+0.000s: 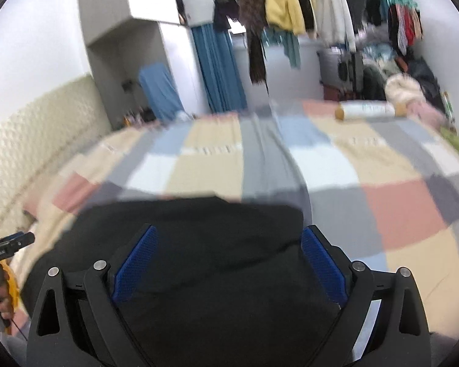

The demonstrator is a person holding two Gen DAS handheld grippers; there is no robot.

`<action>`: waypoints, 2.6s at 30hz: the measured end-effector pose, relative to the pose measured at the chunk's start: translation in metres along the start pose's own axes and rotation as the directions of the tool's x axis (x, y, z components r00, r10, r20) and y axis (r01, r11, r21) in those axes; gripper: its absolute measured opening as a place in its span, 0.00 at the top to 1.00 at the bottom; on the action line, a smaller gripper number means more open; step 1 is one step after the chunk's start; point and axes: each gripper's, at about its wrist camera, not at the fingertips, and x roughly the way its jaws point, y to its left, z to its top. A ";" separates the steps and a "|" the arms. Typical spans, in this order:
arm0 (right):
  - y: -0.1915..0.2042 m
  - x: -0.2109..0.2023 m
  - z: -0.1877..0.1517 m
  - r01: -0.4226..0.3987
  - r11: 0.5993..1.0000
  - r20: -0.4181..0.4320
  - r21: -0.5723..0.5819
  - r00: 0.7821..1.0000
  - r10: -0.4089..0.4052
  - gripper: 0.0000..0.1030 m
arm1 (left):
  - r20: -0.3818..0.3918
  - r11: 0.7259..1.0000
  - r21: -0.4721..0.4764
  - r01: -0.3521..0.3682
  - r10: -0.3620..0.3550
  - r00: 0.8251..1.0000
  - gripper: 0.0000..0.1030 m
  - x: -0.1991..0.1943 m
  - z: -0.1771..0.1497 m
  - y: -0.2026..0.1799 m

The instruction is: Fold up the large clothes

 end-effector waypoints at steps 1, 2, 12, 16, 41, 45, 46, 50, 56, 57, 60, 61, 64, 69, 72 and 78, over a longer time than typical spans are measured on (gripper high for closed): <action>0.005 -0.014 0.007 -0.008 1.000 0.018 -0.009 1.000 0.008 0.04 | 0.026 1.000 0.002 0.011 -0.011 1.000 0.02 -0.018 0.006 -0.005; 0.012 -0.030 0.016 -0.018 1.000 0.038 -0.020 0.999 0.019 0.02 | 0.048 1.000 0.008 0.019 -0.019 0.999 0.00 -0.034 0.011 -0.011; 0.065 -0.182 0.063 -0.074 0.990 0.230 -0.118 0.968 0.100 0.00 | 0.203 0.992 0.097 0.080 -0.098 0.974 0.00 -0.181 0.035 -0.053; 0.075 -0.223 0.056 -0.092 0.988 0.273 -0.123 0.954 0.123 0.00 | 0.266 0.990 0.118 0.082 -0.111 0.958 0.00 -0.232 0.027 -0.061; 0.123 -0.282 -0.062 -0.105 0.981 0.287 -0.162 0.946 0.148 0.00 | 0.331 0.988 0.121 0.100 -0.135 0.934 0.00 -0.294 -0.079 -0.083; 0.122 -0.279 -0.077 -0.107 0.984 0.268 -0.145 0.953 0.143 0.00 | 0.333 0.991 0.101 0.089 -0.119 0.936 0.00 -0.287 -0.091 -0.080; 0.122 -0.279 -0.079 -0.098 0.984 0.265 -0.149 0.955 0.135 0.00 | 0.328 0.991 0.097 0.088 -0.115 0.938 0.00 -0.284 -0.093 -0.080; 0.115 -0.276 -0.088 -0.078 0.989 0.259 -0.124 0.960 0.108 0.00 | 0.305 0.995 0.069 0.075 -0.093 0.948 0.00 -0.271 -0.100 -0.076; 0.112 -0.265 -0.105 -0.065 0.992 0.219 -0.110 0.972 0.087 0.00 | 0.262 0.996 0.056 0.066 -0.078 0.962 0.00 -0.256 -0.113 -0.075; 0.112 -0.262 -0.108 -0.071 0.992 0.207 -0.106 0.974 0.091 0.00 | 0.256 0.996 0.053 0.066 -0.078 0.964 0.00 -0.254 -0.115 -0.075; 0.109 -0.253 -0.118 -0.067 0.994 0.174 -0.088 0.981 0.081 0.00 | 0.238 0.997 0.050 0.060 -0.070 0.969 0.00 -0.248 -0.121 -0.074; 0.108 -0.251 -0.121 -0.065 0.994 0.165 -0.083 0.983 0.079 0.00 | 0.229 0.997 0.049 0.059 -0.069 0.971 0.00 -0.246 -0.124 -0.074; 0.106 -0.245 -0.128 -0.059 0.996 0.141 -0.073 0.988 0.069 0.00 | 0.208 0.997 0.041 0.067 -0.074 0.975 0.00 -0.241 -0.129 -0.072; 0.104 -0.239 -0.137 -0.041 0.997 0.120 -0.063 0.992 0.048 0.00 | 0.187 0.998 0.037 0.053 -0.060 0.981 0.00 -0.233 -0.135 -0.069; 0.102 -0.235 -0.139 -0.030 0.998 0.107 -0.056 0.994 0.036 0.00 | 0.172 0.998 0.036 0.053 -0.058 0.983 0.00 -0.228 -0.138 -0.069; 0.099 -0.231 -0.141 -0.012 0.999 0.097 -0.042 0.995 0.016 0.00 | 0.153 0.999 0.030 0.038 -0.042 0.987 0.00 -0.221 -0.141 -0.068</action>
